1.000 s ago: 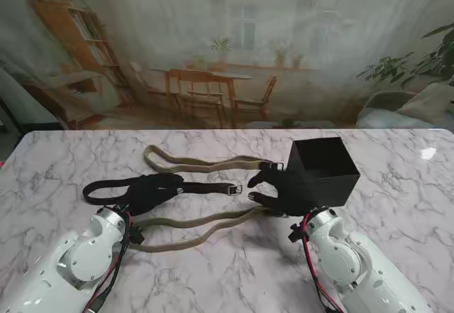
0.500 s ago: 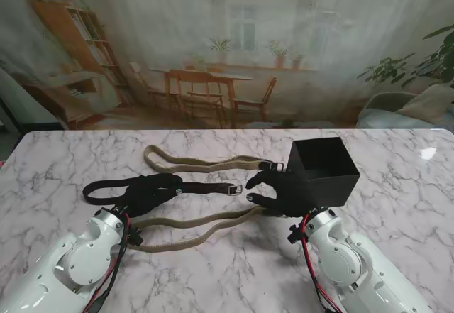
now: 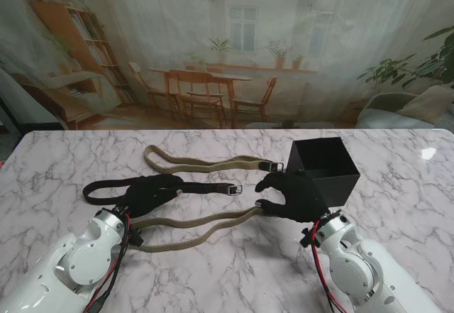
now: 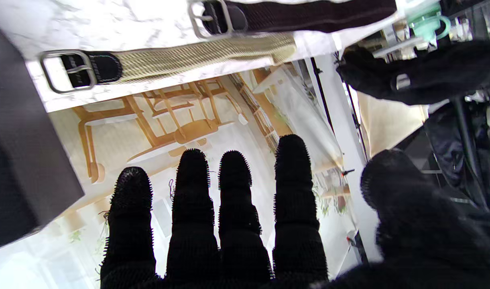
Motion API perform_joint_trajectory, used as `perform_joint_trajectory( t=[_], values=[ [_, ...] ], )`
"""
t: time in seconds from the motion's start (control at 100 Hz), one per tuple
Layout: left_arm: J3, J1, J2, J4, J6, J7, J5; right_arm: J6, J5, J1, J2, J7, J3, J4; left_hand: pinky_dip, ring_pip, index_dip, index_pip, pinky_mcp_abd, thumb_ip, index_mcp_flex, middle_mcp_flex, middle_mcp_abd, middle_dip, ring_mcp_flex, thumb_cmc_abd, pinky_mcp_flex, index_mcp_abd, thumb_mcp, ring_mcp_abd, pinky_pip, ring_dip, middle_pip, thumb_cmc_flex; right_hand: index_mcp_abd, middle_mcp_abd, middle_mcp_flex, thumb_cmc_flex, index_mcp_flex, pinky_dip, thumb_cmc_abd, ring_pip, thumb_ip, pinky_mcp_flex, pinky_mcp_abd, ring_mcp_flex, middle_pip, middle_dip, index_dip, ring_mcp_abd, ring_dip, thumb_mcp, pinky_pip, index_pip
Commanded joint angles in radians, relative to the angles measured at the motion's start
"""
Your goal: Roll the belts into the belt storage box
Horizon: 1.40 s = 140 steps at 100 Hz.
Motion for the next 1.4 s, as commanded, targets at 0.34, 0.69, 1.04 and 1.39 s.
perform_joint_trajectory(
  t=[0.34, 0.69, 1.04, 1.39],
  values=[
    [0.013, 0.009, 0.002, -0.015, 0.003, -0.019, 0.013, 0.045, -0.145, -0.103, 0.039, -0.013, 0.027, 0.01, 0.002, 0.008, 0.006, 0.012, 0.013, -0.026, 0.021, 0.015, -0.015, 0.013, 0.021, 0.036, -0.014, -0.001, -0.031, -0.009, -0.018, 0.007, 0.019, 0.011, 0.022, 0.0, -0.032, -0.046, -0.06, 0.012, -0.133, -0.001, 0.007, -0.001, -0.02, -0.024, -0.013, 0.004, 0.008, -0.003, 0.004, 0.085, -0.003, -0.03],
    [0.013, 0.006, 0.002, -0.006, -0.003, -0.017, 0.012, 0.19, -0.294, -0.043, 0.064, -0.031, -0.068, 0.055, 0.003, 0.008, 0.006, 0.012, 0.012, -0.026, 0.021, 0.014, -0.015, 0.013, 0.021, 0.037, -0.014, -0.002, -0.031, -0.009, -0.018, 0.007, 0.019, 0.011, 0.03, -0.004, -0.123, -0.109, -0.27, 0.125, -0.18, 0.454, -0.01, 0.044, -0.083, -0.041, 0.353, 0.349, -0.068, -0.03, 0.31, 0.089, 0.165, -0.165],
    [0.038, -0.011, 0.004, -0.001, 0.01, -0.031, 0.012, 0.209, -0.303, 0.022, 0.068, -0.027, -0.145, 0.083, 0.003, 0.009, 0.006, 0.013, 0.014, -0.026, 0.02, 0.015, -0.014, 0.013, 0.022, 0.037, -0.014, -0.002, -0.031, -0.01, -0.018, 0.008, 0.019, 0.011, -0.194, -0.049, -0.114, -0.107, -0.267, 0.195, -0.186, 0.79, -0.008, 0.059, -0.112, -0.046, 0.549, 0.584, -0.107, -0.07, 0.481, 0.059, 0.272, -0.088],
    [0.046, -0.019, 0.005, 0.008, 0.009, -0.038, 0.008, 0.232, -0.307, 0.107, 0.073, 0.029, -0.247, 0.097, 0.002, 0.008, 0.006, 0.013, 0.013, -0.026, 0.021, 0.014, -0.016, 0.013, 0.02, 0.037, -0.014, -0.002, -0.031, -0.008, -0.019, 0.007, 0.02, 0.011, -0.136, -0.043, -0.152, -0.112, -0.266, 0.201, -0.168, 0.797, -0.005, 0.048, -0.113, -0.067, 0.533, 0.598, -0.117, -0.076, 0.49, 0.037, 0.27, -0.068]
  ],
)
